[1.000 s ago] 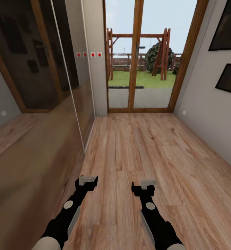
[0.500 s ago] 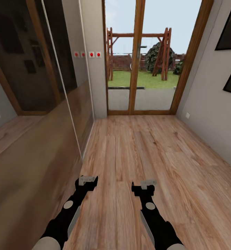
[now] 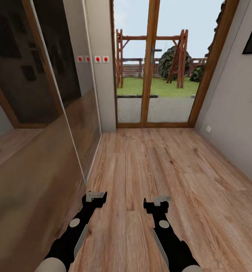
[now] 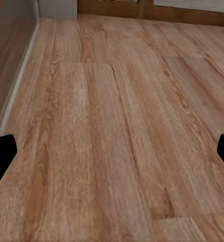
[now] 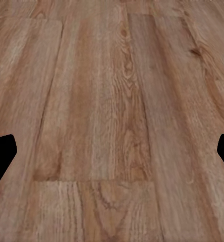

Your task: Pick up the two gym shoes and the two sandals from the corridor floor and place them onto the hallstand (shoe rack) in the corridor, making sure they are on the rack and not on the floor. Arrange them so the two gym shoes are next to each other and the two sandals are next to each other.

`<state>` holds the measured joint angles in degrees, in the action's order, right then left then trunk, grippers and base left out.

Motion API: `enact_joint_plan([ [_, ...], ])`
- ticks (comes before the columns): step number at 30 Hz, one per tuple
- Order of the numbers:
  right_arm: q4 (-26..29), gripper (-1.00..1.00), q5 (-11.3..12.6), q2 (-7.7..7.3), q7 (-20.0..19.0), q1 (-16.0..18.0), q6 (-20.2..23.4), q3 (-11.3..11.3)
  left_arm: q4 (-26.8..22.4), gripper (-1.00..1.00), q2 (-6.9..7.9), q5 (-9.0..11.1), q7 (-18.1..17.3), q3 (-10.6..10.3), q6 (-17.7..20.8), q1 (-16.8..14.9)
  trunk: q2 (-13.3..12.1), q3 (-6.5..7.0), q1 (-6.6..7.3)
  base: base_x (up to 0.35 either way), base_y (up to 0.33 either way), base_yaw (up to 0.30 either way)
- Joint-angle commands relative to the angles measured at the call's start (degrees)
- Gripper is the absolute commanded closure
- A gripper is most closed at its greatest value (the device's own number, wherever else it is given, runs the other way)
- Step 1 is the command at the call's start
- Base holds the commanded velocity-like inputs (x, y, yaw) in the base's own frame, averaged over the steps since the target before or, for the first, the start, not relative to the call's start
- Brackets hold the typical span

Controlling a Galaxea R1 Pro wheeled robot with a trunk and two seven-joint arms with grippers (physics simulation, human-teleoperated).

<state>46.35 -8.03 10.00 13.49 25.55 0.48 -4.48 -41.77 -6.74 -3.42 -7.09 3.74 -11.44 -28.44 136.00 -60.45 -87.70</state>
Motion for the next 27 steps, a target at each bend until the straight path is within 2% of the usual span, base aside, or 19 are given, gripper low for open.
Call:
enact_joint_plan([
  [1, 0.0, -1.0, -0.5, 0.0, 0.3, 0.0, 0.1, -0.1, 0.0, -1.0, -0.1, -0.4, -0.5, 0.4, -0.2, 0.0, 0.0, -0.05, -0.02, 0.319, -0.128, 0.0],
  [27, 0.0, -1.0, -0.5, 0.0, 0.3, 0.0, 0.1, 0.0, 0.0, -1.0, -0.07, -0.4, -0.5, 0.4, -0.2, 0.0, 0.0, -0.05, -0.02, 0.311, -0.149, 0.0],
])
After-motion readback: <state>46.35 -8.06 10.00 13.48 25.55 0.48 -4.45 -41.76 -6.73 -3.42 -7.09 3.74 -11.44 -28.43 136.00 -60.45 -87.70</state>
